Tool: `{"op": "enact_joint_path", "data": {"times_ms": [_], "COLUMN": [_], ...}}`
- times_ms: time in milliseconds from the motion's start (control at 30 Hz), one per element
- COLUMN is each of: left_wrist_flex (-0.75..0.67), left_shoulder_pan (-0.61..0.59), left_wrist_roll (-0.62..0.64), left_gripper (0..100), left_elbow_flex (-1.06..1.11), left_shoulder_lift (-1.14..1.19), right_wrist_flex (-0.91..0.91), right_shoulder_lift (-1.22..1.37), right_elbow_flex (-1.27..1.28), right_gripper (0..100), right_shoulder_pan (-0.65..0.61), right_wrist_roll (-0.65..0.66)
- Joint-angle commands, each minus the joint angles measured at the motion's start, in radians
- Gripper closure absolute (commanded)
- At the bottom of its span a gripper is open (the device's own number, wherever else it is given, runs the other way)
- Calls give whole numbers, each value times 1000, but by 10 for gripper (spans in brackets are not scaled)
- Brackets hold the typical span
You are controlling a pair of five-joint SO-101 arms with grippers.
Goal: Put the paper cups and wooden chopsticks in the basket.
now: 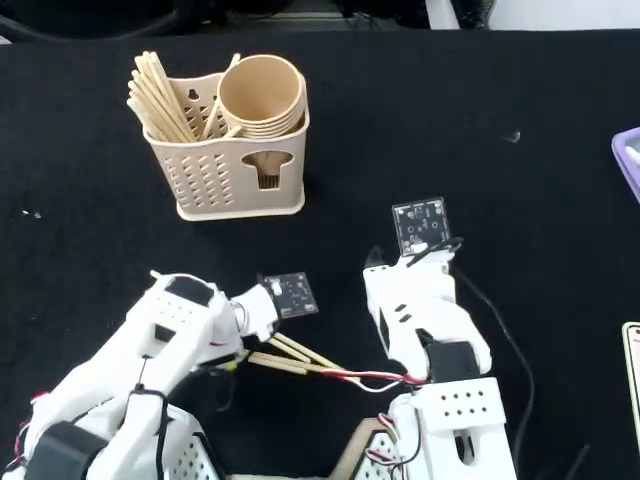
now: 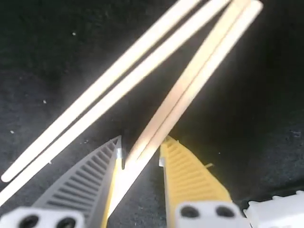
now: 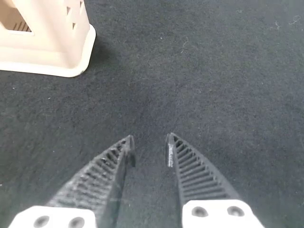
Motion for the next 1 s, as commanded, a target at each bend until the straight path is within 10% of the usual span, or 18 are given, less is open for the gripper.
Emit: {"op": "enact_joint_path", "data": {"times_ms": [0, 700, 967], "left_wrist_flex": [-17, 207, 207], "left_shoulder_pan": [4, 4, -2], "left_wrist_roll": [-11, -95, -114], "left_gripper": [895, 972, 785], "left_elbow_flex": [36, 186, 196], "left_shoulder_lift": [-69, -624, -674], "right_wrist_flex": [-23, -23, -23], "right_shoulder_lift": [-21, -21, -21], "right_elbow_flex": [-33, -35, -33], "right_gripper": [885, 885, 885], "right_shoulder_pan": [26, 26, 26], "right_wrist_roll": [3, 3, 3]}}
